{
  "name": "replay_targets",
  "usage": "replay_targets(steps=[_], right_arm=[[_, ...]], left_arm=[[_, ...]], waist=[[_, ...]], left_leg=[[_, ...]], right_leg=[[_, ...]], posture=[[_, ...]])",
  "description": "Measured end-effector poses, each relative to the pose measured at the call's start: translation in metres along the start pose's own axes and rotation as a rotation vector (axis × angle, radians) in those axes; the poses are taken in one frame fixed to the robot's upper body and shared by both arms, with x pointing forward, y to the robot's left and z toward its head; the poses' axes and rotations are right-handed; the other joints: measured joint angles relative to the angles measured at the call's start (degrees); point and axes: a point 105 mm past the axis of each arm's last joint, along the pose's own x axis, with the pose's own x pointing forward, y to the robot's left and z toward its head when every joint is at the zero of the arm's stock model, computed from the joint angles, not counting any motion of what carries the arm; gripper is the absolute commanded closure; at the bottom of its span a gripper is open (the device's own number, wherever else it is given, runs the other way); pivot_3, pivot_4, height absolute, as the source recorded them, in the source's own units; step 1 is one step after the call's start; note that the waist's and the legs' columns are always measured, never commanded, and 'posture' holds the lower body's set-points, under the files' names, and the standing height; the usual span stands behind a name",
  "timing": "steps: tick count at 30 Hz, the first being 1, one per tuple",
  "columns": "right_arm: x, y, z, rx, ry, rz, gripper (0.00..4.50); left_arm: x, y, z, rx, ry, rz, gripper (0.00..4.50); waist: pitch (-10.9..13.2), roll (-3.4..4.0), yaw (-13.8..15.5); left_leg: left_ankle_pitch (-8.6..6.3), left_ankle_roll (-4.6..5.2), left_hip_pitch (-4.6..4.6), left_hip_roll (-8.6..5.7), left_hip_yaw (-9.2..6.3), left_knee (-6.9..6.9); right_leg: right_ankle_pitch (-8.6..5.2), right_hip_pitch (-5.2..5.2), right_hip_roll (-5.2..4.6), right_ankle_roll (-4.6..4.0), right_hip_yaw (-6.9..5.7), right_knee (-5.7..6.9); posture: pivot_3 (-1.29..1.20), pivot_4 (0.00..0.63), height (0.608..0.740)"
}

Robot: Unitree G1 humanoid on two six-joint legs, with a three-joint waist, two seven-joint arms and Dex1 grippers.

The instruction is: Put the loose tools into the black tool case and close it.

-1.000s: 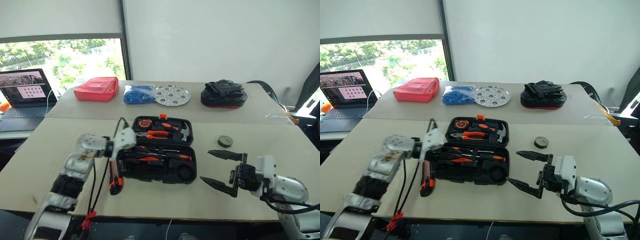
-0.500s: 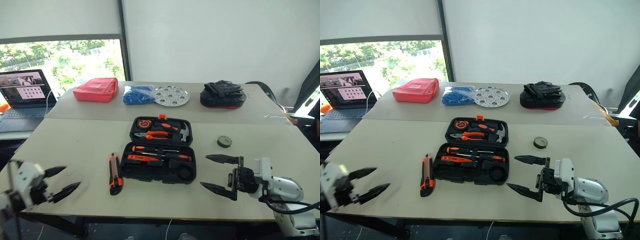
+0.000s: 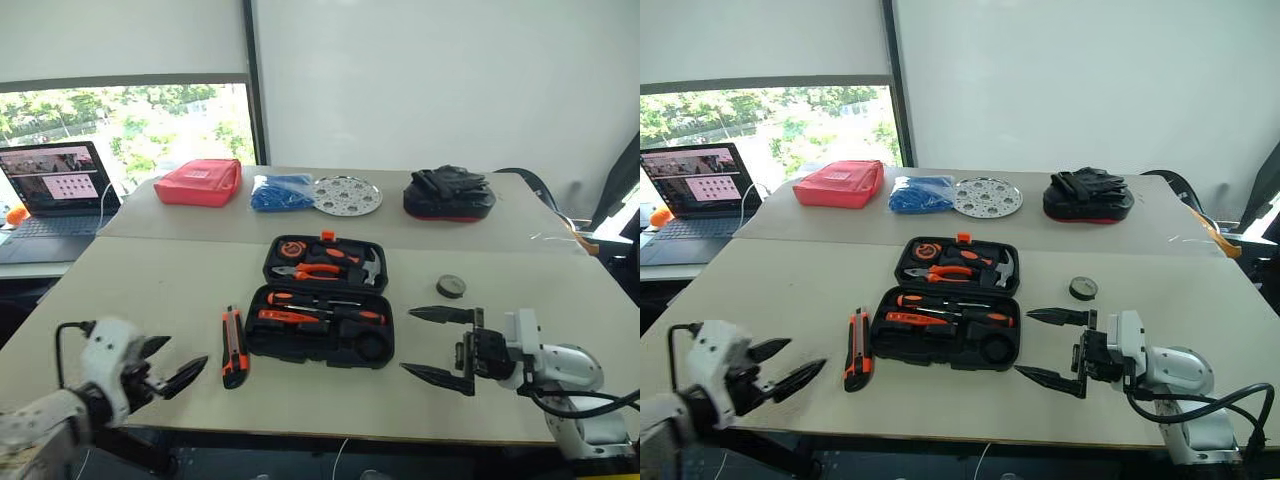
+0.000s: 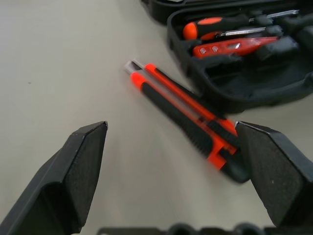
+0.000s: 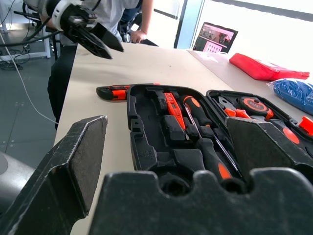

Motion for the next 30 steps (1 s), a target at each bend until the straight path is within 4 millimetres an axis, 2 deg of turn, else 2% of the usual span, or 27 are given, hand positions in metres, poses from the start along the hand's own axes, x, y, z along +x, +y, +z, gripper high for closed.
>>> replay_targets(steps=[2,6,10,16,20,23,28,30], right_arm=[[0.0,0.0,0.001,-0.002,0.001,0.003,0.0],[0.001,0.001,0.002,-0.002,0.001,0.006,0.0],[0.002,0.001,0.004,0.0,-0.003,0.01,0.0],[0.004,0.002,0.004,0.013,-0.001,0.016,0.0],[0.006,0.003,0.006,0.005,-0.004,0.017,0.0],[0.006,0.002,0.006,0.005,-0.003,0.009,0.0],[0.006,0.001,0.006,0.006,-0.003,0.005,0.0],[0.006,0.001,0.006,0.006,-0.004,0.003,0.0]], left_arm=[[0.009,-0.011,-0.005,-0.043,0.047,0.018,0.02],[0.02,-0.013,-0.011,-0.095,0.124,0.117,0.02],[0.034,-0.023,-0.019,-0.167,0.168,0.159,0.02],[0.05,-0.033,-0.017,-0.154,0.19,0.194,0.02],[0.052,-0.031,-0.018,-0.12,0.204,0.214,0.02],[0.051,-0.024,-0.022,-0.116,0.214,0.212,0.78],[0.05,-0.015,-0.022,-0.114,0.219,0.213,2.67],[0.048,-0.011,-0.022,-0.108,0.224,0.203,2.74]], waist=[[0.0,-0.01,-0.1],[0.0,-0.01,-0.3],[0.0,-0.02,-0.1],[0.0,0.0,0.3],[0.0,0.04,0.3],[-0.1,0.14,0.2],[-0.1,0.18,0.2],[-0.1,0.19,0.1]], left_leg=[[0.0,0.0,0.01,-0.01,-0.03,0.0],[0.0,0.0,0.05,-0.07,-0.02,-0.03],[0.0,-0.01,0.03,-0.11,0.0,-0.02],[0.02,-0.03,0.07,-0.17,0.02,-0.03],[0.02,-0.04,0.18,-0.17,0.03,-0.03],[0.02,-0.04,0.27,-0.17,0.04,-0.07],[0.02,-0.04,0.68,-0.17,0.04,-0.24],[0.02,-0.04,0.8,-0.14,0.04,-0.35]], right_leg=[[0.01,0.0,0.03,-0.01,0.01,0.03],[0.01,0.05,0.03,-0.02,0.0,0.01],[0.01,0.07,0.01,-0.02,0.01,-0.05],[0.01,0.14,0.0,-0.02,0.0,-0.05],[0.0,0.21,0.0,0.0,0.01,-0.05],[-0.01,0.23,0.02,-0.02,0.03,-0.04],[-0.27,0.64,0.02,0.33,0.02,-0.22],[-0.28,0.83,0.03,0.34,0.0,-0.46]], posture=[[0.0,0.15,0.74],[0.0,0.15,0.74],[0.0,0.15,0.74],[0.0,0.15,0.74],[0.0,0.15,0.74],[0.0,0.15,0.74],[0.0,0.15,0.74],[0.0,0.15,0.74]])
